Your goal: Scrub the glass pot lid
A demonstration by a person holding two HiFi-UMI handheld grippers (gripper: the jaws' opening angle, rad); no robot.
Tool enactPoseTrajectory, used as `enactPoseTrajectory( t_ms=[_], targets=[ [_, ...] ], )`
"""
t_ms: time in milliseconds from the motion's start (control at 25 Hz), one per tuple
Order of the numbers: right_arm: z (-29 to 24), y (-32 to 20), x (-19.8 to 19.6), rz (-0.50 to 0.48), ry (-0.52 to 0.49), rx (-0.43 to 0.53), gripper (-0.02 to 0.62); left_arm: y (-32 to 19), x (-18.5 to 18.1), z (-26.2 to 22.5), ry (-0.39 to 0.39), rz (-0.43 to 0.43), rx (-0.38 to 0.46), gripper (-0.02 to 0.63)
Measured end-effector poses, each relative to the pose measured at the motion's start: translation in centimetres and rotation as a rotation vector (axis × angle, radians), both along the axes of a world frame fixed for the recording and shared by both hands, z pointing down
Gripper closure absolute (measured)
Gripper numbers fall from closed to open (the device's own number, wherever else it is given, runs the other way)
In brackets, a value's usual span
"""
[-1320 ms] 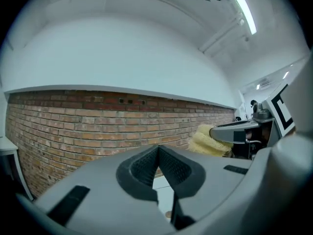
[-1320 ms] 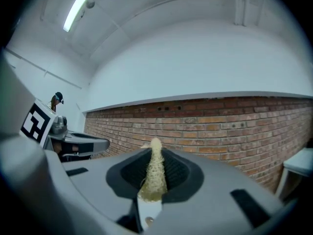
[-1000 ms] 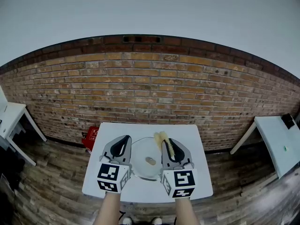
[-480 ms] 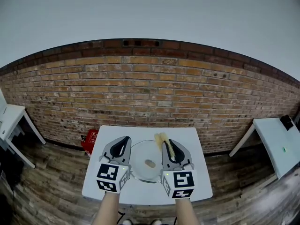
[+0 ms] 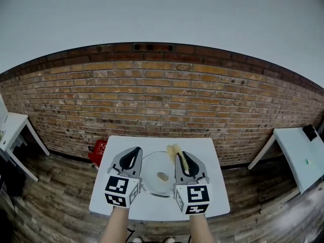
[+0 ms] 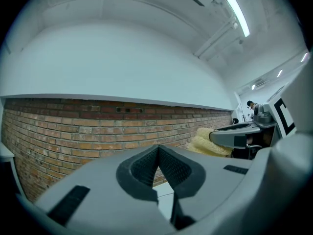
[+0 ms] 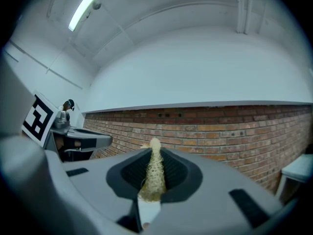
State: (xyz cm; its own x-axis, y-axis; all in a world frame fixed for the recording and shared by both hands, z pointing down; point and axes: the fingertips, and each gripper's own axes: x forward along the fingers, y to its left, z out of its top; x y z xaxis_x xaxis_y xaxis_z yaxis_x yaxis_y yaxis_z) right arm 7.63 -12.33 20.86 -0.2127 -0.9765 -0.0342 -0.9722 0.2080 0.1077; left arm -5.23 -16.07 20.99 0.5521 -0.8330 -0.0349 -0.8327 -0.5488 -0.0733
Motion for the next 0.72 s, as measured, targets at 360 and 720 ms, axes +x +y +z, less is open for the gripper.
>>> enactPoseTrajectory(
  t_ms=[360,720],
  targets=[
    [-0.03,-0.03,0.17,0.008,-0.001,-0.001,0.537,-0.15,-0.09,0.19,0.003,0.003,-0.012,0.597],
    [0.22,-0.28,-0.22,0.001,-0.006,-0.005,0.537,-0.48,-0.20,0.43,-0.001,0.006,-0.022,0.597]
  ],
)
